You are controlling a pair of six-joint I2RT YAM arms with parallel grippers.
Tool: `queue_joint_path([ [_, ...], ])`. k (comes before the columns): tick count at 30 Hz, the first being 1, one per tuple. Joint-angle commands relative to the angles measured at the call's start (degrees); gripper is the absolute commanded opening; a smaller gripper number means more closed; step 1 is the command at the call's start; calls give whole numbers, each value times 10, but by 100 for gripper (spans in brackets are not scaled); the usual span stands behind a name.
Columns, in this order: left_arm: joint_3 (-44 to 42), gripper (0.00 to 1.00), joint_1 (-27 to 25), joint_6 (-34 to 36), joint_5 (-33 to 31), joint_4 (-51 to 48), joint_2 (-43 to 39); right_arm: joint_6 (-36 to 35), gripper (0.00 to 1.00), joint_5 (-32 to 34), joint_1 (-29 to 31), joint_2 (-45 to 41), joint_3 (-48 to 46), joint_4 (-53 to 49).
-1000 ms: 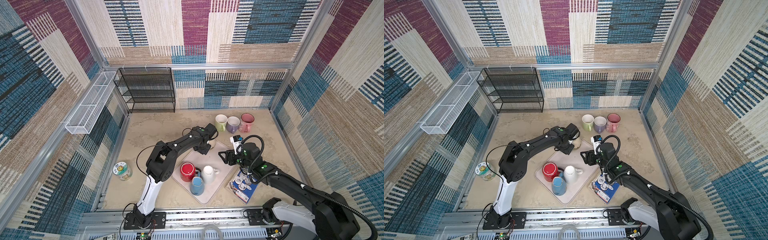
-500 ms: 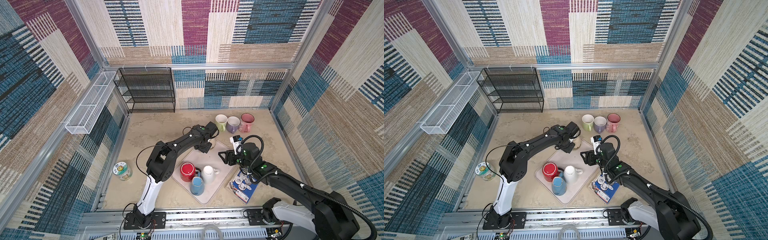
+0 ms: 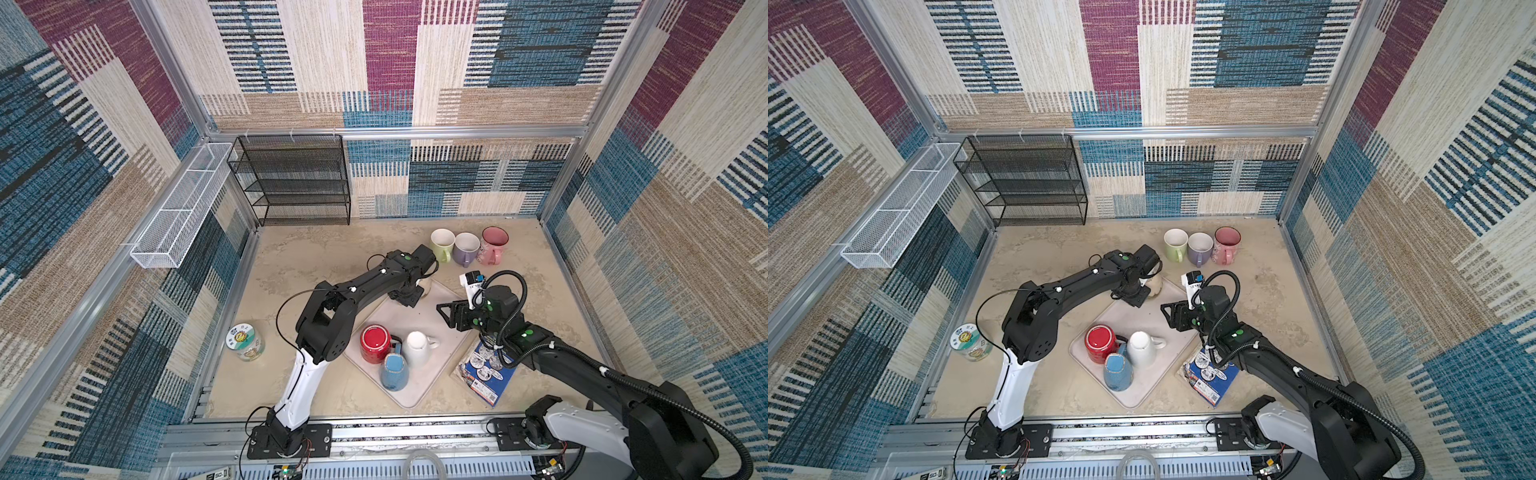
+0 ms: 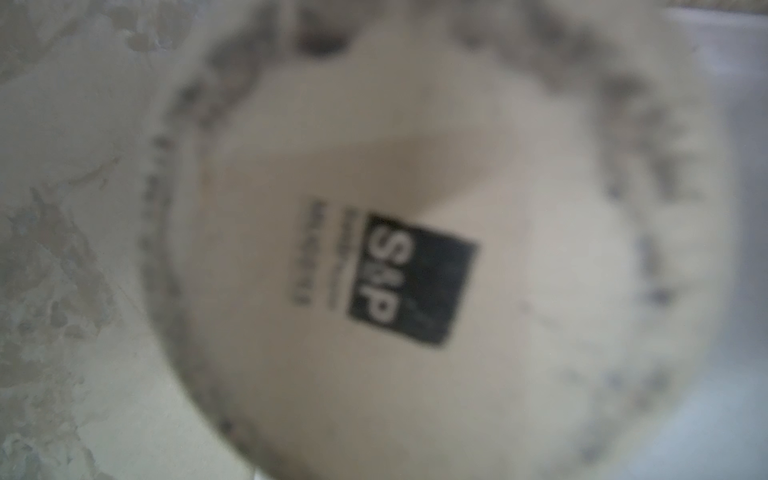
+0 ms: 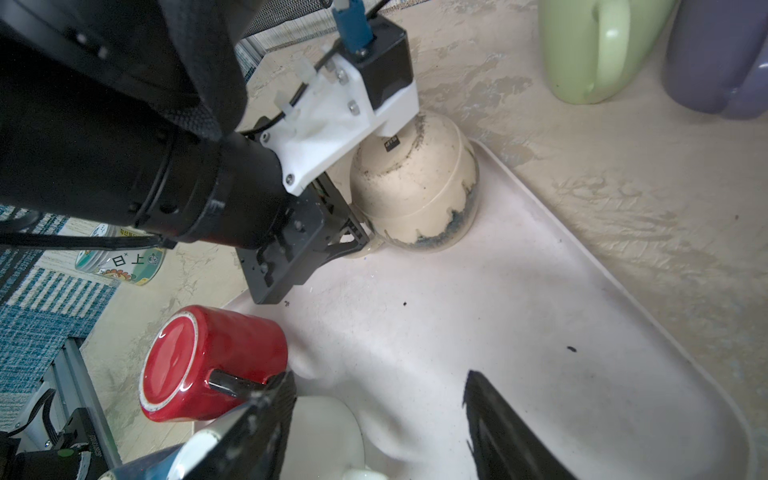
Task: Turn the mug right side up
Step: 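Lift the cream mug off the tray by its handle with the left gripper, then turn the cream mug sideways with the left gripper while the right gripper approaches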
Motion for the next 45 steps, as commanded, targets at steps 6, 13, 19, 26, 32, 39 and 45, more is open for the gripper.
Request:
queue_joint_path([
  [6, 15, 9, 0, 1, -14, -11, -3, 5, 67, -5, 0, 2, 2, 15],
  [13, 17, 0, 0, -4, -8, -12, -13, 4, 67, -8, 0, 6, 4, 15],
  [19, 11, 0, 5, -11, 36, 0, -55, 10, 67, -28, 0, 7, 0, 30],
  [26, -26, 0, 17, -29, 114, 50, -121, 35, 67, -98, -18, 9, -19, 76],
  [32, -76, 0, 33, -58, 183, 105, -164, 60, 66, -159, -38, 9, -28, 109],
  [39, -197, 0, 66, -124, 295, 266, -247, 101, 66, -254, -72, 17, -49, 183],
  [45, -258, 0, 79, -169, 357, 372, -299, 146, 65, -321, -82, 46, -52, 257],
])
